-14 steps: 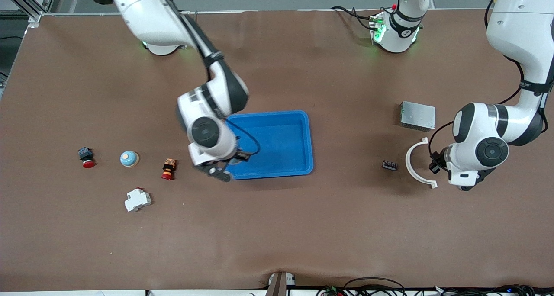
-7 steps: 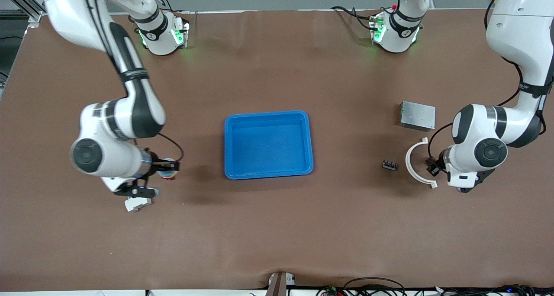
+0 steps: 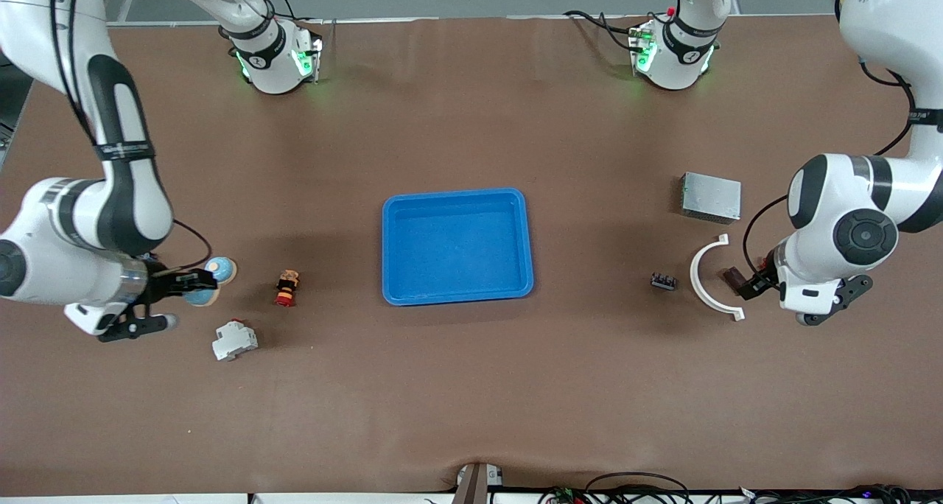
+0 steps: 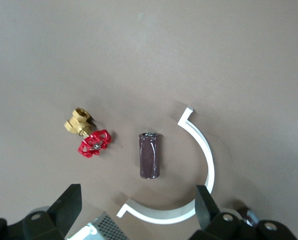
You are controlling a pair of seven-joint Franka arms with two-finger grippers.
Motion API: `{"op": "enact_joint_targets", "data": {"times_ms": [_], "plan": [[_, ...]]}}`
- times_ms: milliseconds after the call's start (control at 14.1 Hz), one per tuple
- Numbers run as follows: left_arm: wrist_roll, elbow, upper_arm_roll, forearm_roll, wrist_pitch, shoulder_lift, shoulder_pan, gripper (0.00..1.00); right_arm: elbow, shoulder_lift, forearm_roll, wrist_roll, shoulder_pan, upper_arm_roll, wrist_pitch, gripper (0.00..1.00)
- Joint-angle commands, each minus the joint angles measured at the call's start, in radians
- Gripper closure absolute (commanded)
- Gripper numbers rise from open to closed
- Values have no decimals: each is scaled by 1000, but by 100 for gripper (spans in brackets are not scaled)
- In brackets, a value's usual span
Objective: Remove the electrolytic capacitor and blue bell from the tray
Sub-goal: 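Lower the capacitor inside the white arc while the right gripper carries the bell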
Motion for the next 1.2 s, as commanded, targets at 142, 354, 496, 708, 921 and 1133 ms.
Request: {"op": "enact_joint_targets", "data": {"times_ms": [142,354,496,708,921,1133], "plan": [[168,3,-7,-16,-22,-59,11,0,1,63,-9,-233,-99,22,129,100],[352,69,-7,-100,-101,-75,40,0,91,171,-16,-310,-119,22,141,100],[472,141,-2,-172,-201,-76,51,0,140,234,-19,-353,-151,22,165,100],[562,273,-6,-175,-350,-75,57,0,147,246,-24,-382,-156,21,173,100],[564,301,-4,-163,-387,-75,62,0,147,252,-33,-392,-164,21,176,100],[566,333,1,-166,-390,-81,59,0,147,263,-33,-418,-176,22,183,100]]}}
